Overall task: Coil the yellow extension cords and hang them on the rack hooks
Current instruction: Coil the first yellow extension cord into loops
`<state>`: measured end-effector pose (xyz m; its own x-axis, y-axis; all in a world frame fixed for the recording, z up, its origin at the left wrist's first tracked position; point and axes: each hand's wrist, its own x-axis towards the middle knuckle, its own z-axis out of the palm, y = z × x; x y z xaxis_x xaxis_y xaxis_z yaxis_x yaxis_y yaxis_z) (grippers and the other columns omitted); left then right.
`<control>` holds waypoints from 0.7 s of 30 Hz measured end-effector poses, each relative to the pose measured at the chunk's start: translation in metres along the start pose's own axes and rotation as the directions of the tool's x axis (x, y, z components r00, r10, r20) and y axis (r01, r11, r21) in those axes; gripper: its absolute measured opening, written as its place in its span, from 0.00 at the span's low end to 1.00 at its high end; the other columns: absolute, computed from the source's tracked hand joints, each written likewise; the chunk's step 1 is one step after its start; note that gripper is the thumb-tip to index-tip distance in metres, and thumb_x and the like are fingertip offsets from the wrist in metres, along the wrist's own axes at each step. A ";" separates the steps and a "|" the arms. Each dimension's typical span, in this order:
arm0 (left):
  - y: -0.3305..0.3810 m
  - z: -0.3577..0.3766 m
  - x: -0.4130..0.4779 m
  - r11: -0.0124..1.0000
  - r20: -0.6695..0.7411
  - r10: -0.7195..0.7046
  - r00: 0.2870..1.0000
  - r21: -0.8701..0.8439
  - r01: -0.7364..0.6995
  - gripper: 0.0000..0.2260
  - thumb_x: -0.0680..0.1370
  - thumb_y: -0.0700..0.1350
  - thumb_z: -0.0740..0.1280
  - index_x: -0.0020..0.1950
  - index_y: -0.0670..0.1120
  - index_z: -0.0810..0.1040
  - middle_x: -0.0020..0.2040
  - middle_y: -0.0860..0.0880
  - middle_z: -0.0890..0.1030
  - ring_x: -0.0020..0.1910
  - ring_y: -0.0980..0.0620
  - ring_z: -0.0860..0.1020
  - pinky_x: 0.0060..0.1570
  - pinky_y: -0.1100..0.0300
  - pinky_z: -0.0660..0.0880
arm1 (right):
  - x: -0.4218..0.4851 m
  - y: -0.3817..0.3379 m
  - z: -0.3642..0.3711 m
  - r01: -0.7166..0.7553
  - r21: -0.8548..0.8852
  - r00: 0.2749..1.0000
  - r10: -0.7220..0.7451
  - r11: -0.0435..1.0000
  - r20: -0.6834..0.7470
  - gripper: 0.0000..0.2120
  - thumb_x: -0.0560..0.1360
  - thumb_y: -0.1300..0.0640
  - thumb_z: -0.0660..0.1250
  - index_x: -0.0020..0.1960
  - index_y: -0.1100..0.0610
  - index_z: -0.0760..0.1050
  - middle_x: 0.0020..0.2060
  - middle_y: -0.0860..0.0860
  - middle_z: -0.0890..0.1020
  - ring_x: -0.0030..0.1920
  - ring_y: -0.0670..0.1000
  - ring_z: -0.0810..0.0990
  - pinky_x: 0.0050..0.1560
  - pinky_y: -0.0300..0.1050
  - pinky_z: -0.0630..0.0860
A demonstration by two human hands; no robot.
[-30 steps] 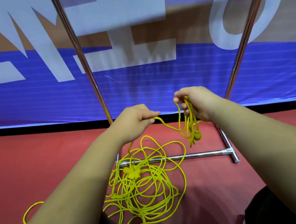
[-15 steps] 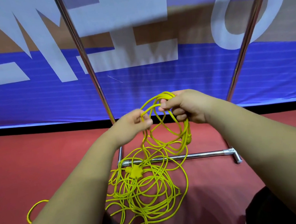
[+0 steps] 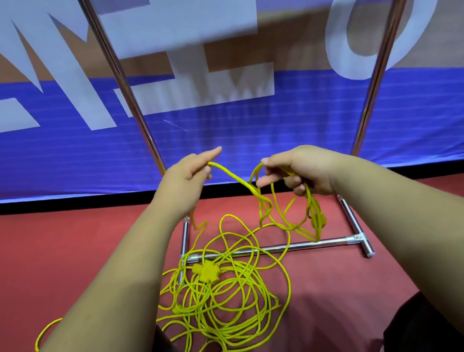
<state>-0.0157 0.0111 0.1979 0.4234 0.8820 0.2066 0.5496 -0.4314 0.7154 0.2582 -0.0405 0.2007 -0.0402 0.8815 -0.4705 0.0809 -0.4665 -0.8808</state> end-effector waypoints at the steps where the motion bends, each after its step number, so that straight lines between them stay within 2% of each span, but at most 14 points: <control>1: 0.005 -0.001 0.000 1.000 0.016 0.016 1.000 0.017 -0.016 0.20 0.84 0.42 0.64 0.71 0.63 0.77 0.47 0.55 0.82 0.47 0.60 0.80 0.49 0.67 0.73 | 0.001 0.000 0.003 -0.001 -0.013 1.000 0.001 1.000 -0.004 0.11 0.83 0.48 0.67 0.56 0.56 0.75 0.53 0.56 0.89 0.26 0.45 0.63 0.25 0.39 0.63; 3: 0.018 -0.001 -0.001 0.999 0.072 0.020 0.997 0.024 -0.022 0.16 0.82 0.43 0.67 0.67 0.60 0.77 0.46 0.57 0.84 0.49 0.58 0.82 0.50 0.61 0.76 | 0.002 0.000 0.008 0.008 -0.035 1.000 -0.008 0.999 -0.014 0.11 0.84 0.48 0.66 0.56 0.57 0.76 0.51 0.56 0.89 0.28 0.47 0.66 0.25 0.39 0.64; 5: 0.031 0.003 -0.003 0.999 0.077 0.023 0.997 0.028 -0.025 0.09 0.80 0.45 0.71 0.58 0.57 0.78 0.45 0.58 0.85 0.47 0.58 0.82 0.48 0.59 0.76 | 0.003 -0.001 0.015 0.020 -0.044 1.000 -0.020 0.999 -0.006 0.12 0.84 0.47 0.65 0.54 0.56 0.77 0.50 0.57 0.89 0.29 0.47 0.69 0.25 0.40 0.64; 7: 0.037 0.010 -0.003 0.997 0.032 0.047 0.998 0.060 -0.049 0.06 0.76 0.47 0.74 0.49 0.54 0.79 0.41 0.57 0.85 0.44 0.60 0.82 0.45 0.61 0.75 | 0.004 -0.002 0.021 0.030 -0.056 0.999 -0.028 0.998 0.028 0.12 0.84 0.46 0.64 0.53 0.55 0.78 0.50 0.57 0.89 0.31 0.48 0.72 0.26 0.40 0.66; 10: 0.035 0.018 -0.001 0.990 0.017 0.067 0.998 0.125 -0.069 0.06 0.73 0.47 0.78 0.44 0.53 0.82 0.39 0.56 0.81 0.39 0.61 0.77 0.38 0.66 0.68 | 0.004 -0.003 0.031 0.030 -0.074 0.998 -0.026 0.997 0.056 0.15 0.84 0.45 0.64 0.56 0.56 0.80 0.48 0.57 0.89 0.35 0.49 0.79 0.31 0.43 0.71; 14: 0.029 0.021 0.001 0.988 0.006 0.063 0.998 0.138 -0.063 0.06 0.71 0.47 0.80 0.42 0.54 0.84 0.41 0.54 0.79 0.39 0.61 0.75 0.37 0.71 0.66 | 0.005 0.001 0.038 0.013 -0.025 0.997 -0.011 1.000 0.081 0.19 0.84 0.47 0.64 0.63 0.61 0.80 0.44 0.56 0.88 0.38 0.52 0.84 0.43 0.49 0.80; 17: 0.028 0.024 0.002 0.988 0.016 0.062 0.998 0.144 -0.063 0.06 0.72 0.46 0.79 0.46 0.55 0.85 0.43 0.53 0.78 0.40 0.60 0.76 0.39 0.69 0.67 | 0.001 0.001 0.039 0.000 0.048 0.990 -0.007 0.999 0.138 0.14 0.84 0.51 0.64 0.59 0.61 0.80 0.42 0.56 0.86 0.39 0.55 0.86 0.49 0.55 0.84; 19: 0.024 0.026 0.002 0.989 0.037 0.052 0.998 0.140 -0.057 0.09 0.75 0.43 0.75 0.51 0.56 0.84 0.44 0.54 0.79 0.41 0.59 0.77 0.40 0.69 0.70 | -0.001 -0.001 0.038 0.027 0.021 0.991 -0.029 0.999 0.131 0.11 0.83 0.53 0.67 0.56 0.60 0.81 0.41 0.54 0.86 0.36 0.53 0.85 0.44 0.52 0.83; 21: 0.016 0.025 0.002 0.996 0.077 -0.018 0.997 0.089 0.011 0.10 0.76 0.39 0.71 0.53 0.54 0.80 0.43 0.55 0.79 0.38 0.59 0.76 0.39 0.65 0.73 | -0.001 -0.002 0.036 0.065 -0.053 0.992 -0.059 0.996 0.113 0.08 0.82 0.54 0.70 0.51 0.59 0.82 0.37 0.50 0.85 0.32 0.48 0.82 0.36 0.46 0.80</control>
<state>0.0119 0.0008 0.1930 0.4677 0.8724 0.1417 0.6162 -0.4368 0.6554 0.2219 -0.0431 0.2010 -0.1575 0.8935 -0.4205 0.1304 -0.4033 -0.9057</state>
